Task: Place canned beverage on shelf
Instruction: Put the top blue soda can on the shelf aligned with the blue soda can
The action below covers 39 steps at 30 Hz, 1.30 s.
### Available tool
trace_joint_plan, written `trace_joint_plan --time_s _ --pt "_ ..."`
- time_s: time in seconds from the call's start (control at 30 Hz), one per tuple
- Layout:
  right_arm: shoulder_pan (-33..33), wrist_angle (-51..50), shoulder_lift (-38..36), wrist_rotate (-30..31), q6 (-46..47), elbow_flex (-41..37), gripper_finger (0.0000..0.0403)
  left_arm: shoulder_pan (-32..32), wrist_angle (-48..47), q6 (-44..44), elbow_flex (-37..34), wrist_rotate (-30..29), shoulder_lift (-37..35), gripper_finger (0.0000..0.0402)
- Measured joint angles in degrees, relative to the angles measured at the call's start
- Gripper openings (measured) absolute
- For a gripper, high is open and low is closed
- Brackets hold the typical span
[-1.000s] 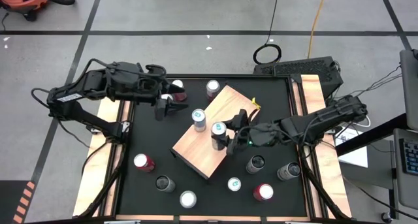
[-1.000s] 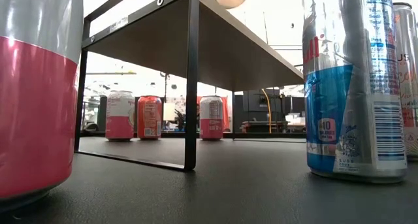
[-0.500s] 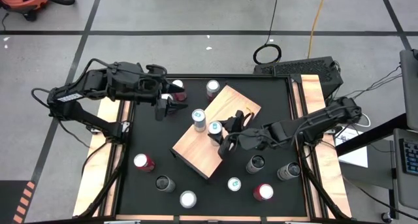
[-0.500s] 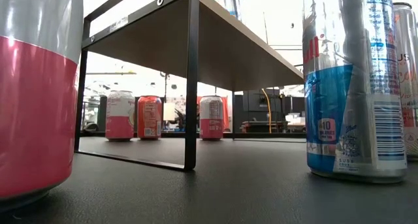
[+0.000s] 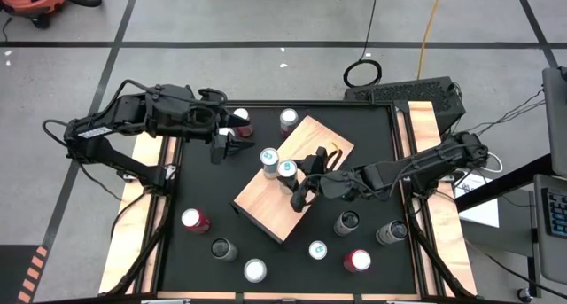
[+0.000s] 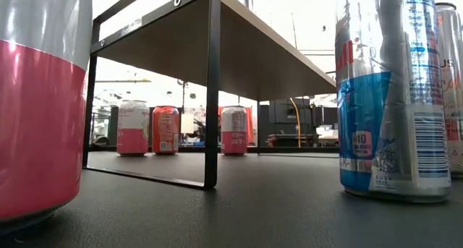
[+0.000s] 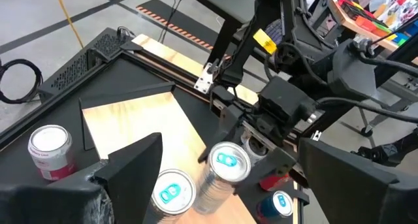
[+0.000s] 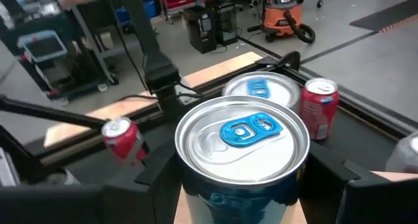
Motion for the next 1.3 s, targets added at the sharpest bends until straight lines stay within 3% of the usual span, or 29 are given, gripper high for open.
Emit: trace_joint_plan --time_s 0.13,0.37,0.57,0.77,1.3 --pt "1.68 -0.02 0.37 1.06 0.49 0.01 0.0212 0.0 0.01 -0.02 0.0 0.0 0.0 0.0358" --pt "2.7 3.81 0.43 10.4 2.3 -4.79 0.0212 0.0 0.02 0.0 0.0 0.0 0.0 0.0358" --pt "2.6 13.57 -0.12 8.45 -1.6 -7.79 0.0212 0.0 0.04 0.07 0.0 0.98 0.0 0.0358" --pt "2.03 13.42 0.08 7.65 -7.35 -7.9 0.0212 0.0 0.02 0.41 0.0 1.2 0.0 0.0358" --pt "-0.18 13.14 0.54 2.11 -7.98 -7.9 0.0213 0.0 0.04 0.73 0.0 1.29 0.0 0.0358"
